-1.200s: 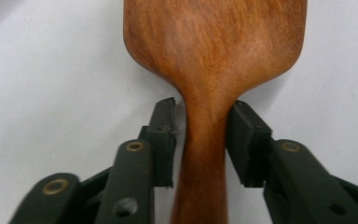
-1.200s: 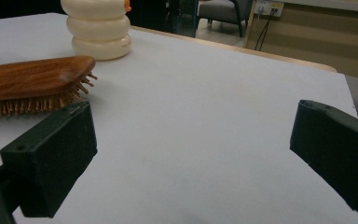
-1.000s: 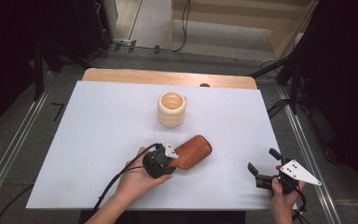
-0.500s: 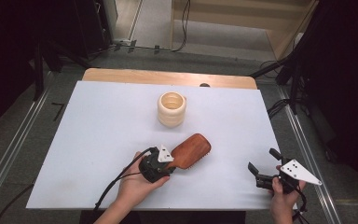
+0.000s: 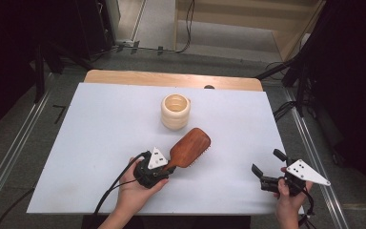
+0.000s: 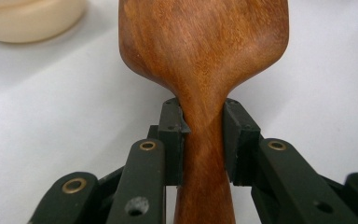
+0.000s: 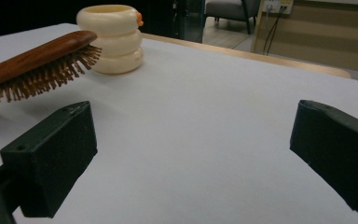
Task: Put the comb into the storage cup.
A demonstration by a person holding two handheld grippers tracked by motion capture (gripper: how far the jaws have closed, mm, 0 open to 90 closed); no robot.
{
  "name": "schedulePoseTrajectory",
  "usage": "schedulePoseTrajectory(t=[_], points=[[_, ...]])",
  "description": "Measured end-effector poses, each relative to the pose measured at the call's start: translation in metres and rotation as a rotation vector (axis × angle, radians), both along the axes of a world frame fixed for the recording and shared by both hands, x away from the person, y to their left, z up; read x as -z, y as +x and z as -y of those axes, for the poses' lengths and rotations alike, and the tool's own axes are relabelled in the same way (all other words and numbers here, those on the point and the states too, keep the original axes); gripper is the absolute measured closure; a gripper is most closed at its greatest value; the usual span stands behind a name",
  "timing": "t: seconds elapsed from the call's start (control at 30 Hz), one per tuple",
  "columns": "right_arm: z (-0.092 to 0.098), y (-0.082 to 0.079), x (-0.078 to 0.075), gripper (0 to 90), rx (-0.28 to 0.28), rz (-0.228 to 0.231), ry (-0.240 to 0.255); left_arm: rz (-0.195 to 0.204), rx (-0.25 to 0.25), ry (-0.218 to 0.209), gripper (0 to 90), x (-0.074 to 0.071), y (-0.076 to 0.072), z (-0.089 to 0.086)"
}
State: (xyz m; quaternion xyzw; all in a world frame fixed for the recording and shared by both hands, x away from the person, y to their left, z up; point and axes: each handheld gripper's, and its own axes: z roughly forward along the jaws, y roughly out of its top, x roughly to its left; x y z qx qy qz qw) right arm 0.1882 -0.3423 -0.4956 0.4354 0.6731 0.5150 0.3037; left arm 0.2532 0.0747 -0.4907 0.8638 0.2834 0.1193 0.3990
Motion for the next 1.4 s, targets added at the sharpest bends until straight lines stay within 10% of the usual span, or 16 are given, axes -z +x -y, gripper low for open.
schedulePoseTrajectory(t=[0.8,1.4], points=[[-0.080,0.027,-0.069,0.0,-0.130,-0.048,0.048,0.138,-0.045,-0.179,72.1,-0.014,-0.008,-0.018],[-0.124,0.045,-0.066,0.0,-0.206,-0.121,0.141,0.171,-0.065,-0.220,72.1,-0.013,-0.012,-0.021]])
